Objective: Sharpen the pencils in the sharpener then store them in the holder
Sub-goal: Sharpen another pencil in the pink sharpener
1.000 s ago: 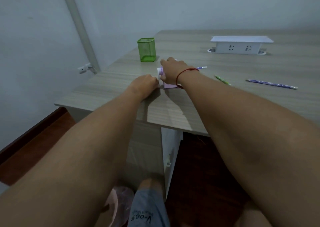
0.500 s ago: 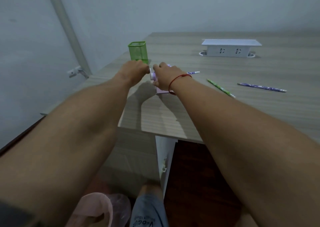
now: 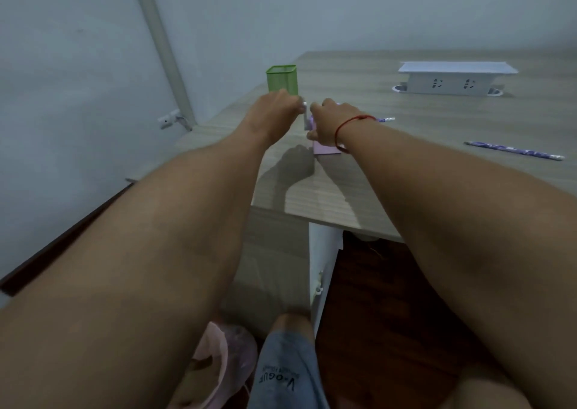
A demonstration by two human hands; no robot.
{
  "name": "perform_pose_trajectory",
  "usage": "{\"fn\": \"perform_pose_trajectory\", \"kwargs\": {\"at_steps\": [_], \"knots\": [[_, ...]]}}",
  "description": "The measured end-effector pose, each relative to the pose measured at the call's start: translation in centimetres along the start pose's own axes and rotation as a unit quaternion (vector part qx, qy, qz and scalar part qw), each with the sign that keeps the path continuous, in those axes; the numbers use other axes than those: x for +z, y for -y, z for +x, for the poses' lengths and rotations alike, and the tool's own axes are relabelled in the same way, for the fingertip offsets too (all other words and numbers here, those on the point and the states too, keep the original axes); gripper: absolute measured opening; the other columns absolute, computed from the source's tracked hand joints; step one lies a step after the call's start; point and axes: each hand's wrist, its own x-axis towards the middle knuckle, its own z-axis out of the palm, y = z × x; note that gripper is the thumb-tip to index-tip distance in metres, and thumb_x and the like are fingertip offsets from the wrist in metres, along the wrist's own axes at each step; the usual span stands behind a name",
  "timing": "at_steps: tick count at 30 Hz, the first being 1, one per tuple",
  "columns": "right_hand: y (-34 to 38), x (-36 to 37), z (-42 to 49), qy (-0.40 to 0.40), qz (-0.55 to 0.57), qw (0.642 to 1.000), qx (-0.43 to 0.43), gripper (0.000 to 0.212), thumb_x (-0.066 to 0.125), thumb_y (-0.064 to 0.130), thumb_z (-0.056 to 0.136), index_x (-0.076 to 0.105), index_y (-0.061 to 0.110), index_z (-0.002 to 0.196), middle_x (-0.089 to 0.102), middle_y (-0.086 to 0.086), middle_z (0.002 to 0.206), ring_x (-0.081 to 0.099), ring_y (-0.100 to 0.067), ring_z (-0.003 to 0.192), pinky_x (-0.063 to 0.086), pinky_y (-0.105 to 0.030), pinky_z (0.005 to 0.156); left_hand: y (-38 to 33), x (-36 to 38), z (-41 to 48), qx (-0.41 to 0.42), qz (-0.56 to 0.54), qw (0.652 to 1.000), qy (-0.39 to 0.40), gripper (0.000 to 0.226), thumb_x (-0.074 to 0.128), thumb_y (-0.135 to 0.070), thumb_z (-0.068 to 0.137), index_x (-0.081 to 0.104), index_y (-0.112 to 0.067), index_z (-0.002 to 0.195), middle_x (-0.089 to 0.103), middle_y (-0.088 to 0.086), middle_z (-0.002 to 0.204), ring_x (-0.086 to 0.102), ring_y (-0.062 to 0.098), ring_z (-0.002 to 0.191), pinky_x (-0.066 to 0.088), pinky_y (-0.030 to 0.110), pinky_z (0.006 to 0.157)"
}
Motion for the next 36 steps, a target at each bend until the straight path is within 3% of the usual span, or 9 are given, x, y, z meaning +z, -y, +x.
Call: {"fn": "perform_pose_trajectory", "kwargs": {"at_steps": [5, 15, 20, 25, 29, 36], "knots": [[0.1, 0.0, 0.0, 0.01, -0.015, 1.0, 0.001, 0.056, 0.055, 0.038, 0.093, 0.04, 0.011, 0.139, 0.044, -0.016, 0.138, 0.051, -0.038, 0.121, 0.043, -0.043, 0.096, -1.2, 0.7, -2.3, -0.003, -0.037, 0.999, 0.01, 0.019, 0.045, -0.014, 0.095, 0.063, -0.007, 0.096, 0.067, 0.022, 0.091, 0.064, 0.041, 0.083, 0.047, 0.043, 0.065], [0.4, -0.1, -0.1, 0.008, -0.041, 0.999, -0.016, 0.053, 0.055, 0.034, 0.093, 0.04, 0.01, 0.138, 0.046, -0.016, 0.136, 0.053, -0.036, 0.12, 0.044, -0.042, 0.096, -1.9, -0.2, -2.9, -0.027, -0.065, 0.995, 0.07, 0.022, 0.045, -0.012, 0.097, 0.063, 0.0, 0.098, 0.066, 0.025, 0.093, 0.063, 0.041, 0.086, 0.044, 0.042, 0.07], [0.2, -0.2, -0.3, 0.013, -0.032, 0.999, -0.02, 0.05, 0.053, 0.032, 0.095, 0.041, 0.009, 0.138, 0.045, -0.016, 0.137, 0.051, -0.036, 0.121, 0.044, -0.041, 0.096, -2.9, -0.6, -3.0, -0.068, -0.148, 0.979, 0.123, 0.026, 0.044, -0.015, 0.098, 0.062, 0.001, 0.109, 0.057, 0.012, 0.091, 0.051, 0.022, 0.082, 0.034, 0.029, 0.074], [0.0, 0.2, -0.2, -0.005, -0.033, 0.999, -0.033, 0.048, 0.048, 0.031, 0.097, 0.04, 0.007, 0.138, 0.043, -0.017, 0.14, 0.048, -0.036, 0.125, 0.042, -0.042, 0.098, -2.4, 1.8, -3.1, -0.107, -0.118, 0.971, 0.176, 0.031, 0.04, -0.02, 0.099, 0.066, -0.003, 0.101, 0.065, 0.018, 0.104, 0.061, 0.031, 0.092, 0.046, 0.037, 0.082], [0.2, 0.9, -0.1, -0.032, -0.033, 0.998, -0.032, 0.046, 0.042, 0.031, 0.098, 0.04, 0.008, 0.137, 0.041, -0.017, 0.142, 0.046, -0.038, 0.128, 0.04, -0.043, 0.101, -2.1, 2.9, -2.4, -0.1, -0.119, 0.971, 0.182, 0.032, 0.042, -0.021, 0.099, 0.065, -0.001, 0.108, 0.065, 0.021, 0.11, 0.06, 0.035, 0.1, 0.046, 0.04, 0.089], [-0.7, 1.5, -0.1, -0.04, -0.007, 0.998, -0.044, 0.047, 0.045, 0.032, 0.094, 0.041, 0.009, 0.135, 0.042, -0.016, 0.14, 0.047, -0.038, 0.125, 0.039, -0.042, 0.1, -0.6, 4.0, 0.0, -0.067, -0.114, 0.97, 0.205, 0.029, 0.048, -0.021, 0.095, 0.064, -0.004, 0.113, 0.062, 0.027, 0.115, 0.058, 0.04, 0.105, 0.043, 0.041, 0.089]]}}
